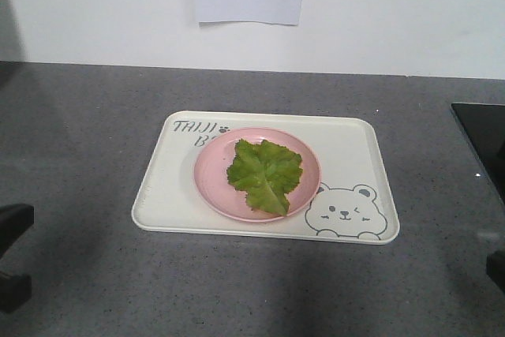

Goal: Transfer vegetables to tray and serve
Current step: 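Open both grippers and lift them up away from the tray edges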

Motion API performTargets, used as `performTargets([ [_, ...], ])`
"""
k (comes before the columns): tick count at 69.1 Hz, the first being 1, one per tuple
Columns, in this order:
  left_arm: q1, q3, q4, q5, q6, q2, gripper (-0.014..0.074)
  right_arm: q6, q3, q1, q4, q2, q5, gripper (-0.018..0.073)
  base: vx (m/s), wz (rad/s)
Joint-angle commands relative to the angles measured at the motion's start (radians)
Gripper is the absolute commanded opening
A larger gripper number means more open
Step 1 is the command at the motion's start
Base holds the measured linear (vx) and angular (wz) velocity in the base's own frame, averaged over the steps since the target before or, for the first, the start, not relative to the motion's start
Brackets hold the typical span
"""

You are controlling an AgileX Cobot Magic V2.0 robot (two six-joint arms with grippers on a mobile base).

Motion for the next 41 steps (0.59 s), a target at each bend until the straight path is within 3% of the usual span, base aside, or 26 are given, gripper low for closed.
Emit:
performTargets([
  [1,-0.003,0.033,-0.057,-0.171,-0.008,-0.031,-0.0007,-0.012,-0.008,-0.001,0.007,-0.024,-0.1,-0.0006,0.0,0.0],
  [16,-0.003,0.039,-0.057,-0.243,-0.008,-0.033,-0.0007,-0.012,-0.008,-0.001,0.014,-0.03,-0.101,-0.0006,0.0,0.0],
  [41,-0.003,0.039,-0.057,-0.242,-0.008,-0.033,-0.0007,-0.012,-0.008,-0.001,0.014,-0.03,-0.099,-0.0006,0.0,0.0],
])
